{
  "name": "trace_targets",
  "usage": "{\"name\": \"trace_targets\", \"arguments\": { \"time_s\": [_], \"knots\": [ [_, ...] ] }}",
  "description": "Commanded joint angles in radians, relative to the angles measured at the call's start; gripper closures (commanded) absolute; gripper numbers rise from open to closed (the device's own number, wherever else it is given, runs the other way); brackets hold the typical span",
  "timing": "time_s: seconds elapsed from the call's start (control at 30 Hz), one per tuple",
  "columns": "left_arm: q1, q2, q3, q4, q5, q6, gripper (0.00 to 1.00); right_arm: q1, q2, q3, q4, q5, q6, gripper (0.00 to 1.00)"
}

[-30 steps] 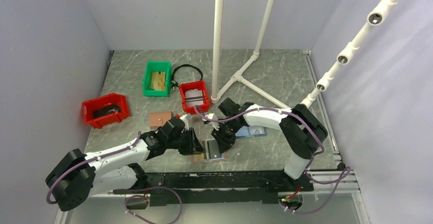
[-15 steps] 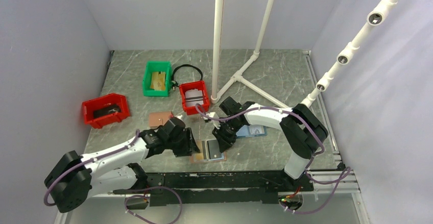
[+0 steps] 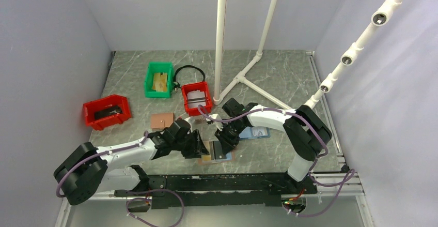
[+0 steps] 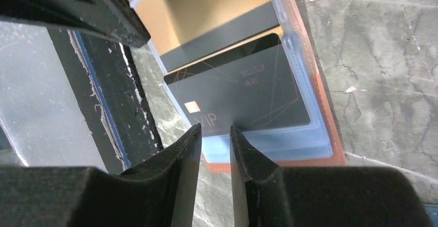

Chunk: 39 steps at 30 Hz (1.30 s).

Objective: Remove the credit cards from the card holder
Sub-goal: Remove the credit card from the card holder.

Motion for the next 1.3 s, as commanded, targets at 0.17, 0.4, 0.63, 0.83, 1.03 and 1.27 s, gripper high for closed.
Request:
{"name": "trace_targets", "arguments": {
  "time_s": [0.17, 0.4, 0.63, 0.83, 1.03, 1.27],
  "knots": [
    [0.001, 0.034, -0.03, 0.354, 0.136, -0.049, 0.49, -0.004, -0.009, 0.032, -0.004, -0.021, -0.003, 0.7],
    [0.001, 0.087, -0.003, 0.443, 0.156, -0.062, 0.49, -0.029, -0.03, 0.034, -0.006, -0.026, -0.002, 0.69],
    [-0.001, 0.156, 0.023, 0.505, 0.18, -0.075, 0.47, -0.104, -0.091, 0.029, -0.01, -0.06, 0.003, 0.64],
    [-0.011, 0.25, 0.057, 0.56, 0.204, -0.095, 0.46, -0.132, -0.093, 0.033, -0.028, -0.103, -0.005, 0.59],
    [-0.016, 0.288, 0.052, 0.577, 0.162, -0.123, 0.43, -0.146, -0.077, 0.036, -0.049, -0.141, -0.013, 0.53],
    [-0.019, 0.196, 0.043, 0.482, 0.087, -0.096, 0.44, -0.151, -0.074, 0.031, -0.032, -0.064, 0.007, 0.53]
  ]
}}
